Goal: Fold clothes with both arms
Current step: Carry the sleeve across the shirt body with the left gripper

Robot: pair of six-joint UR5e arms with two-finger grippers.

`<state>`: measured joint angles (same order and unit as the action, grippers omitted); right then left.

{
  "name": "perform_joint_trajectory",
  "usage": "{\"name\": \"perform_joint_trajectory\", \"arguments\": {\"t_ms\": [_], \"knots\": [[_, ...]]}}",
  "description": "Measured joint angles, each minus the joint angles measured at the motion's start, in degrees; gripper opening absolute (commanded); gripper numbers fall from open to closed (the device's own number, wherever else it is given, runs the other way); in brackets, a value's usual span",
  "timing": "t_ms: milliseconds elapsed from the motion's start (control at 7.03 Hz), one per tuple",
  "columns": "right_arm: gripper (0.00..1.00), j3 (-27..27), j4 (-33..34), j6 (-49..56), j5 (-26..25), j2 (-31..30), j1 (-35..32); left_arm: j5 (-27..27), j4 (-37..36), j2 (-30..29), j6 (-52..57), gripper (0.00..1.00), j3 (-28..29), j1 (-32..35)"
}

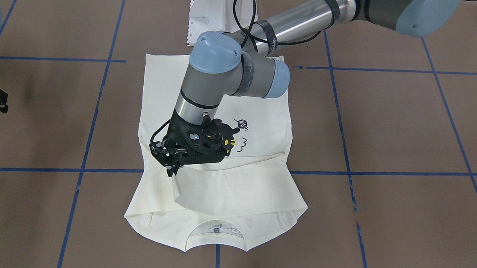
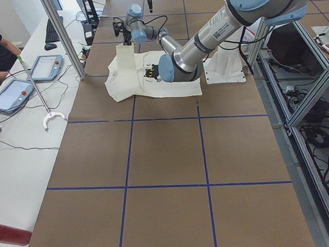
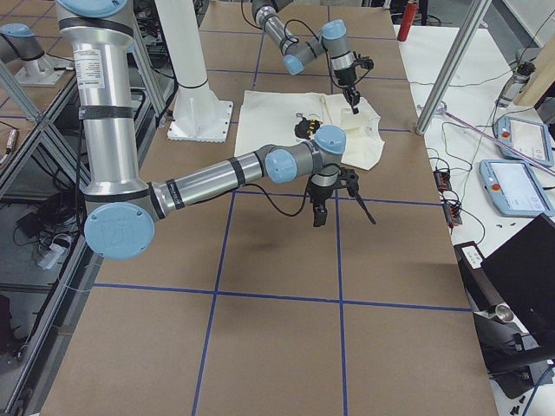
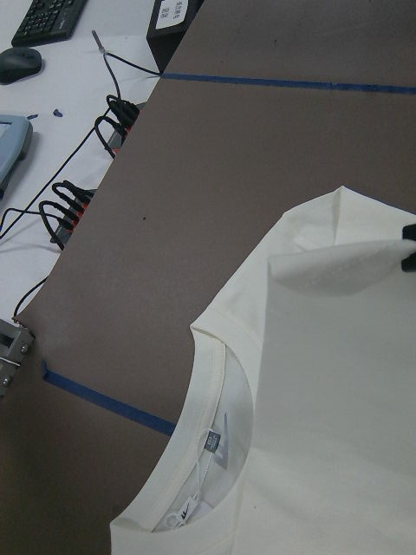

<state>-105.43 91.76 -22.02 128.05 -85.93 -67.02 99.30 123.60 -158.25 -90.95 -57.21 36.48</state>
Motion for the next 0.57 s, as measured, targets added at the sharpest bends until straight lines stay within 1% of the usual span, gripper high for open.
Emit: {"name": "perform_joint_trajectory", "arguments": {"t_ms": [142,285,569], "knots": [[1.0,0.26,-0.02,0.02,0.0,0.36,0.02,-3.74,2.37,-2.86,-1.61,1.0,4.69,-2.61],[1.0,0.45,-0.06,0.02,0.0,0.69,0.04,-6.4,4.9,-4.61,-2.2,1.0,7.92,-4.46],[1.0,0.54,-0.09,-0.01,0.74,1.03,0.05,-7.87,7.05,-5.23,0.86,1.0,9.72,-5.51]]}}
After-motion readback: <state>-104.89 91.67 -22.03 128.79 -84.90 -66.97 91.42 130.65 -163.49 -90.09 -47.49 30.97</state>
